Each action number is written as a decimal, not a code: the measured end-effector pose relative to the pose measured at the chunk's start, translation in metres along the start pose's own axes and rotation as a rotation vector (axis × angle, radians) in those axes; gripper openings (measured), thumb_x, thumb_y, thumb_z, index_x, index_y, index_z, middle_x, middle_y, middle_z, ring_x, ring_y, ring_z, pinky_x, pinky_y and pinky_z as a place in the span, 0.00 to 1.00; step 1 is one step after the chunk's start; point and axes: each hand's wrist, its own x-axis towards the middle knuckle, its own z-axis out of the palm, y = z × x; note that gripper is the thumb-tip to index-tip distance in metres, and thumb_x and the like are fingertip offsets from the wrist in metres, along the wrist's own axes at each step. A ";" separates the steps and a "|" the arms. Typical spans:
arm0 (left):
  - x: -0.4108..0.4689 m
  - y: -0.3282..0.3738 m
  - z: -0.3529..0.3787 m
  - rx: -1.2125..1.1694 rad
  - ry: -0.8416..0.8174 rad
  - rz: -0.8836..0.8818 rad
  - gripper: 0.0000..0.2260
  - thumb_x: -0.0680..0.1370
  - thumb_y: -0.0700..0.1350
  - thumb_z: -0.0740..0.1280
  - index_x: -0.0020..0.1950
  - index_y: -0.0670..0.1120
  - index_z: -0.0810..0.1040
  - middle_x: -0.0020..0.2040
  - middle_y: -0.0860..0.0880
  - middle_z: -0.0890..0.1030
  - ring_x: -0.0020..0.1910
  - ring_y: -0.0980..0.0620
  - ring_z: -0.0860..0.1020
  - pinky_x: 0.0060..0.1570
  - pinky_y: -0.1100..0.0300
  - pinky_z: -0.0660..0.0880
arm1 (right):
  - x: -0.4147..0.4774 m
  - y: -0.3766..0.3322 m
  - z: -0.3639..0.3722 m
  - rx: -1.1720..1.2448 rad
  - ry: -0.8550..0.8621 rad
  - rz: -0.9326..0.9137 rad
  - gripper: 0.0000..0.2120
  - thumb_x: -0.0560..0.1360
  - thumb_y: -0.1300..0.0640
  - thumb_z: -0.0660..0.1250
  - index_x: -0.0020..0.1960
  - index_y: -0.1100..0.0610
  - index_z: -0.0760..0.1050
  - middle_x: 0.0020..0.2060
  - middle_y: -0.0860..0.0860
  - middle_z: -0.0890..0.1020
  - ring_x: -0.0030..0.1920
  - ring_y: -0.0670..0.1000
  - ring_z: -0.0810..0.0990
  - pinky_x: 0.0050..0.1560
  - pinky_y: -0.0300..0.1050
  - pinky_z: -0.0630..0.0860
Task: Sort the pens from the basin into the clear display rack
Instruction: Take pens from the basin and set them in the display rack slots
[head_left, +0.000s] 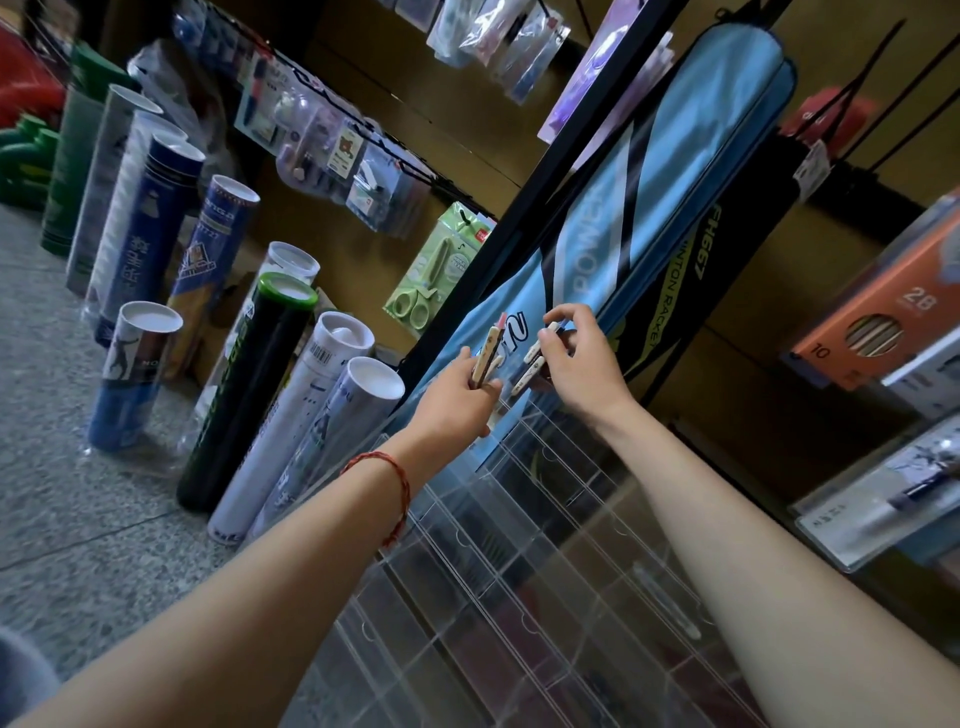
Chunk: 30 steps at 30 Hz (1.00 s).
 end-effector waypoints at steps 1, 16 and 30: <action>0.001 0.000 -0.001 0.013 0.001 0.009 0.09 0.80 0.42 0.58 0.43 0.54 0.70 0.68 0.43 0.70 0.29 0.55 0.71 0.32 0.62 0.72 | 0.000 -0.001 -0.001 0.014 0.001 0.006 0.04 0.79 0.57 0.58 0.48 0.48 0.67 0.42 0.61 0.76 0.43 0.61 0.77 0.48 0.68 0.75; 0.038 0.005 -0.008 0.008 0.133 -0.070 0.10 0.79 0.42 0.61 0.58 0.42 0.76 0.45 0.48 0.76 0.27 0.54 0.68 0.18 0.72 0.65 | -0.006 0.012 0.010 -0.070 -0.020 -0.027 0.04 0.78 0.59 0.59 0.46 0.54 0.72 0.36 0.51 0.76 0.44 0.64 0.80 0.45 0.64 0.77; -0.005 0.016 -0.017 -0.103 0.048 0.044 0.07 0.78 0.48 0.62 0.50 0.45 0.71 0.37 0.51 0.75 0.28 0.56 0.67 0.27 0.65 0.66 | -0.007 -0.010 -0.006 -0.051 0.213 -0.107 0.12 0.78 0.57 0.61 0.61 0.56 0.72 0.52 0.53 0.76 0.44 0.46 0.75 0.47 0.35 0.73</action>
